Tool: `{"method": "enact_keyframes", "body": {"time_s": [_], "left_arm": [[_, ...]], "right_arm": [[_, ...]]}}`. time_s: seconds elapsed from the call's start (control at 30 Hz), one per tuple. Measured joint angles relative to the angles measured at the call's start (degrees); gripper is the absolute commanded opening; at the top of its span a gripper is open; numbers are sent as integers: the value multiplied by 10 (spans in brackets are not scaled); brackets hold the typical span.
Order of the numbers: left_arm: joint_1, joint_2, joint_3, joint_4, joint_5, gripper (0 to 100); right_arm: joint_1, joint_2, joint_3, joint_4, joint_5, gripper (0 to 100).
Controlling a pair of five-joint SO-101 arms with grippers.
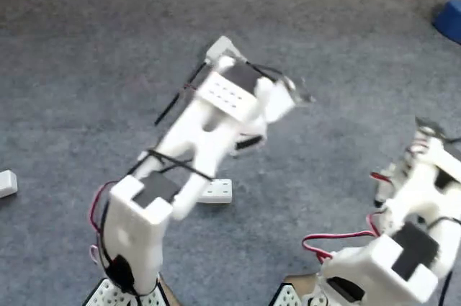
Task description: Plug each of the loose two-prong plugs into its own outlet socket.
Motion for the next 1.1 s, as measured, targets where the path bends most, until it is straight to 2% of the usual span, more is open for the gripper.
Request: {"method": "enact_keyframes", "body": {"time_s": [0.13,0.33,0.57,0.67,0.87,1.0,1.1], "left_arm": [[60,69,-38,-11,4,77],[140,163,-128,-11,32,88],[149,225,-170,13,51,343],[144,225,-170,16,51,344],[91,216,-179,18,53,273],[-1,155,-180,18,83,269],[-84,98,-180,19,124,268]], "right_arm": [[62,0,0,-12,7,314],[70,0,0,-16,7,314],[70,0,0,-16,7,314],[70,0,0,-16,20,314],[69,0,0,-16,33,314],[25,0,0,-16,33,314],[-38,0,-5,7,33,314]]}}
